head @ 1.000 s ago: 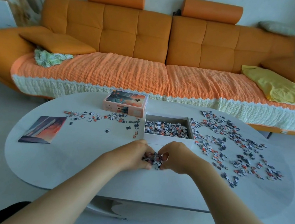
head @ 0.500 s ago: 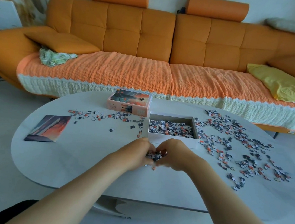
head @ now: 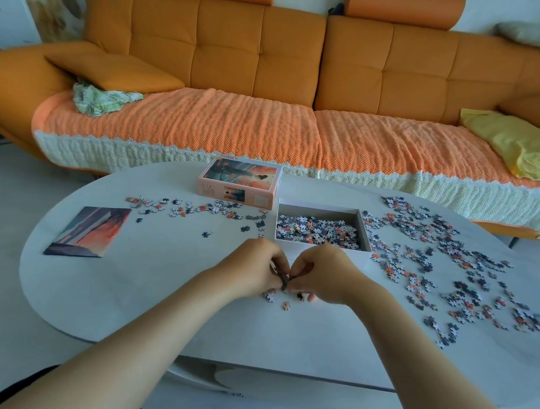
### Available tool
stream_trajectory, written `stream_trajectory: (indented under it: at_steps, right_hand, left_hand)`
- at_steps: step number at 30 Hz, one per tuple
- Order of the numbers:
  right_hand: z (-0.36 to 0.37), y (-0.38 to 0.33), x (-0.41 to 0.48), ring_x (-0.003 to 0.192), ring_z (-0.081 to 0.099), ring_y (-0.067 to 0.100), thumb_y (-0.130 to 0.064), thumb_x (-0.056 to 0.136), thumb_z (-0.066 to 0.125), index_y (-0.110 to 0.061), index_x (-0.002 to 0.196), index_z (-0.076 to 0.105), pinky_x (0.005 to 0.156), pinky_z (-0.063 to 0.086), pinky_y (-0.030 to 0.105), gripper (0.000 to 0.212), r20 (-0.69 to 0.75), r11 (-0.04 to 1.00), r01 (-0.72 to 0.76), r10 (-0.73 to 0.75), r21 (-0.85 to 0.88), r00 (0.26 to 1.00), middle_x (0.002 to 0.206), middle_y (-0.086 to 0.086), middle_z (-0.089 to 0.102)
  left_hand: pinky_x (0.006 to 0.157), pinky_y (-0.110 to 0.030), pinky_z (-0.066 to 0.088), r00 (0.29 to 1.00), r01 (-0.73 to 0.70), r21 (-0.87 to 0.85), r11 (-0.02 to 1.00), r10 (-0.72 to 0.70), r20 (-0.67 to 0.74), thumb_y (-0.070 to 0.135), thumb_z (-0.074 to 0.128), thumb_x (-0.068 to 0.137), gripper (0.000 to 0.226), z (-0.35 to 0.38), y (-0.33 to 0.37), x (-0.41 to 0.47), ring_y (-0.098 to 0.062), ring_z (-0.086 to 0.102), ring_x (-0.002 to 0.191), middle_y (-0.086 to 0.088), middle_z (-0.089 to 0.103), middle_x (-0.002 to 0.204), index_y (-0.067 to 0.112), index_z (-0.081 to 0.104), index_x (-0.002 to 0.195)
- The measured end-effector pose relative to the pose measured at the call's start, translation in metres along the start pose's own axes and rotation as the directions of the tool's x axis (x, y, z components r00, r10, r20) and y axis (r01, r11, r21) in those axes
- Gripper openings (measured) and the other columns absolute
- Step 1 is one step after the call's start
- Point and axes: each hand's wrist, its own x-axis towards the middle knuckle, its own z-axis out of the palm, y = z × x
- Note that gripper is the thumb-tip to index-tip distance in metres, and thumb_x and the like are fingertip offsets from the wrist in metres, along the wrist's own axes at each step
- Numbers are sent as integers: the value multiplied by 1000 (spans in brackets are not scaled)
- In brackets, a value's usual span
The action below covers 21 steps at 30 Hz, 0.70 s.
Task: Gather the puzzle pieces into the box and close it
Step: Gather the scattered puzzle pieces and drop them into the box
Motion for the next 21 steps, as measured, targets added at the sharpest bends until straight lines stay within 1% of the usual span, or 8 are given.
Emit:
stream_trajectory:
  at_steps: [4,7,10,12,14,17,20,21]
  right_hand:
    - [-19,0,5,56,70,11,-18,75,82,-20,75,70,57,55,24,12,-97,997,38,-31,72,995,70,-3,72]
    - [-32,3,12,54,68,11,-21,73,84,-22,76,71,58,57,27,13,-231,989,85,-54,125,971,70,-4,71]
    - [-38,7,24,57,61,9,-18,72,83,-19,80,73,53,44,12,13,-418,983,136,-72,126,906,68,-6,66]
    - [-38,9,31,65,58,11,-17,75,81,-17,88,75,52,38,10,14,-491,984,151,-86,94,867,72,-7,64]
    - [-38,14,36,68,58,14,-19,81,77,-21,98,76,50,36,10,18,-476,990,124,-80,61,876,76,-8,63]
    - [-38,23,39,69,61,15,-19,91,64,-26,116,71,49,41,14,27,-340,999,44,-41,0,940,87,-4,66]
    - [-39,26,39,61,51,2,-12,94,55,-24,117,70,47,38,7,29,-331,997,69,-81,-46,940,74,-12,59]
    - [-40,26,38,58,49,1,-10,93,54,-24,114,72,49,37,5,31,-341,995,89,-102,-52,934,70,-14,57]
  left_hand:
    - [72,-27,55,998,-2,-149,989,-7,-60,15,80,75,13,-15,8,13,-9,68,77,10,71,79,24,74,82]
    - [67,-23,51,991,-23,-218,976,-7,-136,16,80,77,13,-24,15,28,-10,68,78,9,72,82,23,74,86]
    - [66,-15,47,975,-65,-246,967,10,-222,15,79,78,15,-24,22,48,-6,66,79,10,71,84,21,73,89]
    - [64,-11,46,968,-84,-233,969,24,-250,14,77,80,16,-21,24,60,-3,64,78,13,68,83,22,72,93]
    - [74,-19,48,969,-94,-172,981,51,-240,16,75,82,21,-15,20,69,-8,64,86,10,67,91,21,71,102]
    - [88,-27,45,977,-131,6,991,130,-169,22,72,87,32,-8,10,76,-14,58,102,3,63,112,19,67,118]
    - [92,-34,47,966,-197,140,970,216,-139,28,67,90,29,-7,3,77,-16,57,106,2,63,113,19,68,118]
    - [92,-35,47,959,-224,192,955,252,-133,30,66,91,28,-7,2,75,-16,57,106,3,63,113,20,68,117]
